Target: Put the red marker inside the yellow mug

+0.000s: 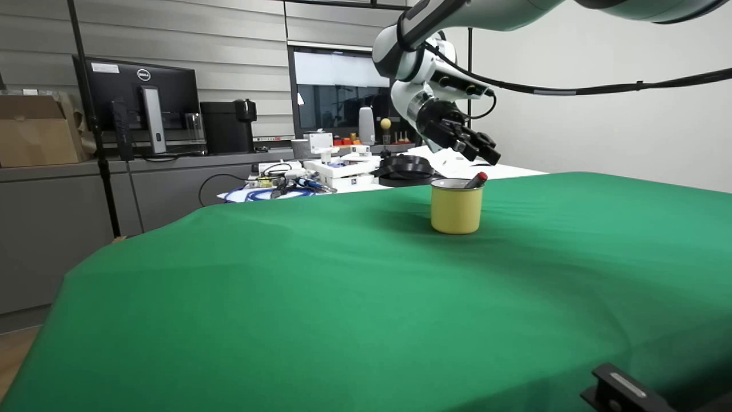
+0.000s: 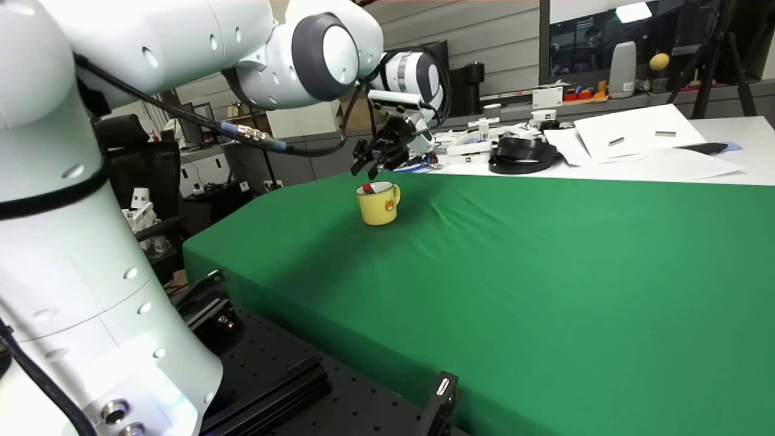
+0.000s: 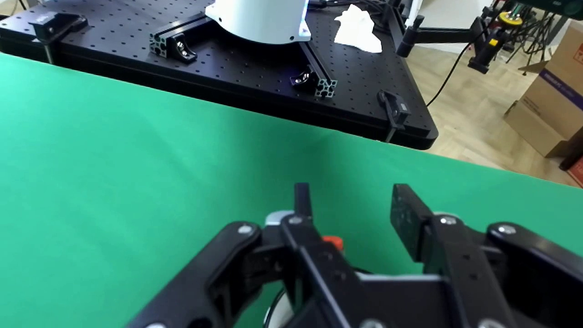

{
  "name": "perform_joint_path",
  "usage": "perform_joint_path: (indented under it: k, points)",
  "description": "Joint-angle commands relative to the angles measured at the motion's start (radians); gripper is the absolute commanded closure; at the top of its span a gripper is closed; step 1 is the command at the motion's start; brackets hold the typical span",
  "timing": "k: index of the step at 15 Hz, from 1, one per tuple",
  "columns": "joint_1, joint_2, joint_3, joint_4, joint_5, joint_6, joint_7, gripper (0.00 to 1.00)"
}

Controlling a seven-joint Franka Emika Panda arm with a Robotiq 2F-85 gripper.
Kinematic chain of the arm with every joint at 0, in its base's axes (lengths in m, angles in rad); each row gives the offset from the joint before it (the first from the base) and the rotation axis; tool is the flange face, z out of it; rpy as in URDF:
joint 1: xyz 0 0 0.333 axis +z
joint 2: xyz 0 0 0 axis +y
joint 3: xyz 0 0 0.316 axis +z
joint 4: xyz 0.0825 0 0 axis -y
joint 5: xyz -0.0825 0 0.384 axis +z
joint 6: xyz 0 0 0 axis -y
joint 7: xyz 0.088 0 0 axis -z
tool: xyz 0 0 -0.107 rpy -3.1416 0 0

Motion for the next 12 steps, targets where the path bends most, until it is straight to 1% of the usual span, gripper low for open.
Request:
perform_joint_path:
  k: [1,3,4,5,8,9,12]
  points:
    - [-0.016,0.022,0.029,0.132,-0.014,-0.049,0.015,0.20]
    - [-0.018,0.009,0.032,0.167,-0.020,-0.062,0.006,0.06]
    - [-0.012,-0.060,0.010,0.073,-0.010,-0.019,-0.015,0.02]
    - [-0.014,-0.071,0.011,0.077,-0.010,-0.017,-0.019,0.00]
    - [-0.014,-0.107,0.003,0.064,-0.030,-0.028,-0.067,0.00]
    - [-0.012,-0.071,0.010,0.091,-0.005,-0.025,-0.035,0.00]
    - [-0.013,-0.087,0.010,0.090,-0.019,-0.026,-0.057,0.00]
